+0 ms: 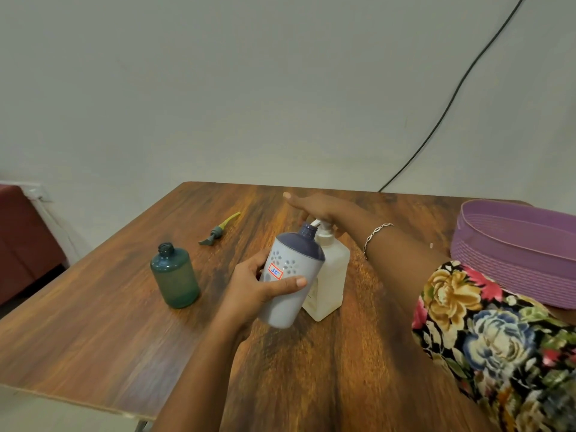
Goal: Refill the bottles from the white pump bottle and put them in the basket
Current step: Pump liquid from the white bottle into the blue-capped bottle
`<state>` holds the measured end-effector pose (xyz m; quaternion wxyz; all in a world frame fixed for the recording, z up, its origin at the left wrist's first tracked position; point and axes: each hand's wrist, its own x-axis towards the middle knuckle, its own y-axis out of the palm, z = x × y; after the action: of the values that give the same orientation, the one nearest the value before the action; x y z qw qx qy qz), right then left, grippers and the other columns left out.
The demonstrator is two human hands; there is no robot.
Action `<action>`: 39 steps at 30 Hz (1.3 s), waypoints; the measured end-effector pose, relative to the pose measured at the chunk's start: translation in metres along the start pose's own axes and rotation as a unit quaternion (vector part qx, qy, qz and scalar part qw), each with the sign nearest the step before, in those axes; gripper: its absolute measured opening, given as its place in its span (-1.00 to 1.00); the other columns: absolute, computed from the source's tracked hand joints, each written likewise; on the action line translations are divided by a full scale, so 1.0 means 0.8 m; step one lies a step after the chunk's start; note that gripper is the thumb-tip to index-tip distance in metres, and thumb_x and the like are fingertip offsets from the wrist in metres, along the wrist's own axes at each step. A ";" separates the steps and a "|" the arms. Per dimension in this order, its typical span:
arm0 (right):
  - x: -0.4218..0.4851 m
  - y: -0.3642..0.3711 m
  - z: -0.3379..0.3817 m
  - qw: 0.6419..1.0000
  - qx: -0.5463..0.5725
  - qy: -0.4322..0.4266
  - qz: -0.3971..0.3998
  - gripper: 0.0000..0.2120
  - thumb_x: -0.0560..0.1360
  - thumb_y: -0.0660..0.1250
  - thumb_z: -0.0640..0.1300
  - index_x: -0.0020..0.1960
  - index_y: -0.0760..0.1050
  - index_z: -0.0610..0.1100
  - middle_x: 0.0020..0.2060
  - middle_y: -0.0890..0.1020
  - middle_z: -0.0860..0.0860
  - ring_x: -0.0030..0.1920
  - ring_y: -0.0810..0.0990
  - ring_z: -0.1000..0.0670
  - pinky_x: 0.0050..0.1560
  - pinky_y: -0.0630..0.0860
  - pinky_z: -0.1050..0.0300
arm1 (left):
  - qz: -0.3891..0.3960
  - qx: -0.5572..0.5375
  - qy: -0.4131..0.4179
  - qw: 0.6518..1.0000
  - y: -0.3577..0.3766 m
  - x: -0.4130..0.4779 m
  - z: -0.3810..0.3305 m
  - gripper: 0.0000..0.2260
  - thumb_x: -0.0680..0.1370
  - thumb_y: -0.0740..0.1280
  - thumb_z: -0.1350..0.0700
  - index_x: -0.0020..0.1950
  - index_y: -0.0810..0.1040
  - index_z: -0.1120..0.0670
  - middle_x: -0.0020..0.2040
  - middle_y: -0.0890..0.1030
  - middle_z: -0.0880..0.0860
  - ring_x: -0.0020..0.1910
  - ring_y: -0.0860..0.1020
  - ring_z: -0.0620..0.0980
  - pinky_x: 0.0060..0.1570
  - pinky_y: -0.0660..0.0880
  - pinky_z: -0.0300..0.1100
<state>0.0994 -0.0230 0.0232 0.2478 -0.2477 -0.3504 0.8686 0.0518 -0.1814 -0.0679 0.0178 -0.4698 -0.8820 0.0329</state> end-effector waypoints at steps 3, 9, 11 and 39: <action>-0.004 -0.006 0.001 0.999 0.045 0.009 -0.001 -0.31 0.55 -0.03 0.30 0.37 0.36 -0.23 0.35 0.37 -0.16 -0.21 0.40 0.04 -0.39 0.35 0.20 | 0.003 0.002 0.002 1.000 0.000 -0.001 0.001 -0.37 0.01 0.51 -0.15 0.04 0.57 -0.01 -0.13 0.67 -0.03 -0.18 0.64 -0.11 -0.29 0.55 -0.27; -0.001 -0.010 0.003 1.000 -0.009 -0.004 -0.008 -0.31 0.56 -0.04 0.29 0.32 0.41 -0.26 0.32 0.41 -0.17 -0.08 0.44 -0.04 -0.28 0.38 0.14 | 0.006 0.004 0.012 1.000 -0.001 0.000 -0.004 -0.38 0.02 0.52 -0.13 0.05 0.58 0.02 -0.12 0.68 -0.01 -0.16 0.64 -0.07 -0.26 0.56 -0.25; 0.005 -0.005 0.002 0.997 -0.072 -0.011 -0.014 -0.32 0.56 -0.04 0.29 0.33 0.41 -0.25 0.34 0.40 -0.18 0.11 0.47 -0.14 -0.12 0.36 0.08 | 0.002 -0.001 0.014 1.000 0.000 0.001 -0.003 -0.39 0.03 0.53 -0.11 0.04 0.59 0.04 -0.11 0.68 0.02 -0.16 0.65 -0.04 -0.25 0.58 -0.22; 0.008 -0.007 0.007 0.999 -0.035 -0.024 -0.017 -0.28 0.56 -0.08 0.29 0.29 0.45 -0.29 0.31 0.44 -0.18 0.24 0.48 -0.18 -0.04 0.39 0.07 | 0.004 0.007 0.010 1.000 -0.007 -0.003 -0.001 -0.39 0.03 0.53 -0.11 0.05 0.59 0.02 -0.10 0.68 0.01 -0.15 0.64 -0.03 -0.24 0.57 -0.22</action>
<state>0.0924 -0.0182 0.0288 0.2457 -0.2295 -0.3907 0.8569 0.0485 -0.1869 -0.0667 0.0297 -0.4731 -0.8798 0.0343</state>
